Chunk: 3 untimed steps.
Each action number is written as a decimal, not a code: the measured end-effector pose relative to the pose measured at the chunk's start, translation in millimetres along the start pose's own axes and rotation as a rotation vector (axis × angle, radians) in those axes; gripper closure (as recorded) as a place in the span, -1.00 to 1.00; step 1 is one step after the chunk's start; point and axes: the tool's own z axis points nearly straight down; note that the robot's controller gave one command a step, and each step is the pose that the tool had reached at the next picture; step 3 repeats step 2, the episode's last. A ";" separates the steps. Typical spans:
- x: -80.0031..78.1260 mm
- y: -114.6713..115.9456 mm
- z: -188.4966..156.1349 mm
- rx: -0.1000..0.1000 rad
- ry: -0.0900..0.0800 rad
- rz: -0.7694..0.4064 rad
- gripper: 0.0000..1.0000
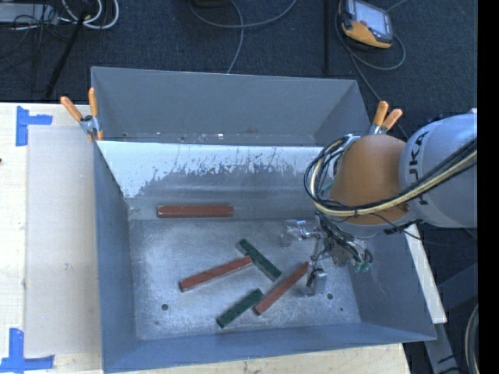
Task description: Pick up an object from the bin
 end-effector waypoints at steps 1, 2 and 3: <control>-2.0 -1.2 -3.0 0.003 -0.006 -0.001 1.00; -11.5 9.2 -151.8 0.006 -0.017 0.010 1.00; -11.5 9.2 -151.8 0.006 -0.017 0.010 1.00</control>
Offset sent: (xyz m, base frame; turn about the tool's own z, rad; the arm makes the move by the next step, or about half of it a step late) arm 0.0000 0.0000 0.0000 0.0000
